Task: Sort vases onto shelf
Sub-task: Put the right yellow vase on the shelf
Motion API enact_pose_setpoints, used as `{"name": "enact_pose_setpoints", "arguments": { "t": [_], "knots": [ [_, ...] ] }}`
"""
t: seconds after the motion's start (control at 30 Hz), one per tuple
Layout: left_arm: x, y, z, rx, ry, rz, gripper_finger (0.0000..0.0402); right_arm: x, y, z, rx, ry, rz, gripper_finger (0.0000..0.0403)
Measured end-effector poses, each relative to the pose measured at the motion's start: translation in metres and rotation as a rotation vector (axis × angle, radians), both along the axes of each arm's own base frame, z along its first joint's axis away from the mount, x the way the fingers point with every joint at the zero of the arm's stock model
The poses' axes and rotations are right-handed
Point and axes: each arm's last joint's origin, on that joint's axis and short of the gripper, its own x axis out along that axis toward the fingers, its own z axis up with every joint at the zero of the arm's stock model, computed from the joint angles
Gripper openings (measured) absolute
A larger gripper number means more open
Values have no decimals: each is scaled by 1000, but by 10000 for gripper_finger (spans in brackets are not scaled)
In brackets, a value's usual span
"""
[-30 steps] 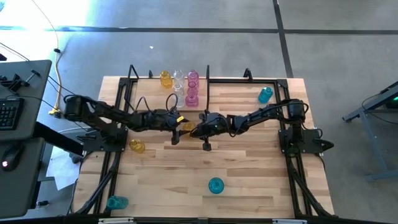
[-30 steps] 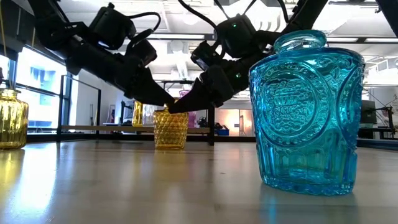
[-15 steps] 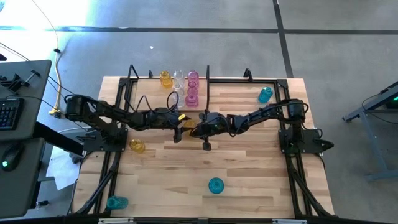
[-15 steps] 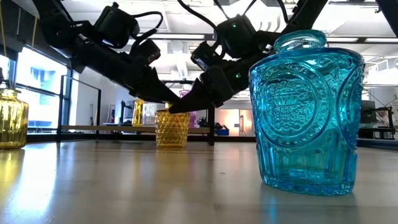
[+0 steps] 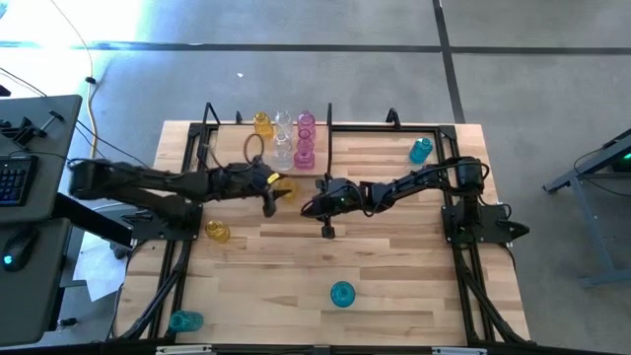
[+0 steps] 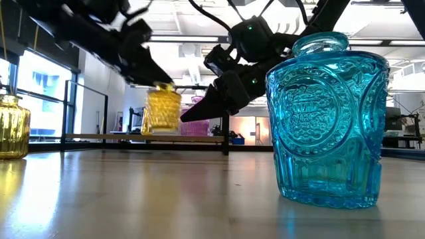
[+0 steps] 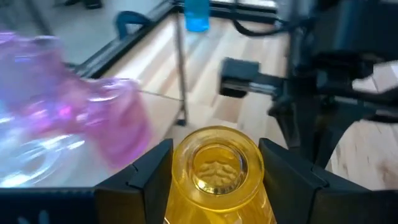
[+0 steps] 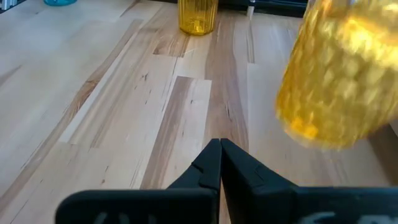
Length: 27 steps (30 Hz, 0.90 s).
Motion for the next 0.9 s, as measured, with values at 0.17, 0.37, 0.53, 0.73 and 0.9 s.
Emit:
{"name": "enact_pose_setpoints", "arguments": {
  "t": [0.17, 0.37, 0.53, 0.73, 0.9],
  "knots": [
    [-33, -1, 15, -51, 29, 182, 194, 0, 0, 0, 0, 0, 1, 0],
    [-60, 0, 25, -15, 29, 382, 194, 0, 0, 0, 0, 0, 1, 0],
    [-63, 14, 25, 34, 43, 495, 194, 0, 0, 0, 0, 0, 1, 0],
    [-56, 43, 20, 53, 48, 577, 194, 0, 0, 0, 1, 0, 0, 0],
    [-52, 69, 15, 41, 19, 609, 194, 0, 0, 0, 0, 1, 0, 0]
  ]
}}
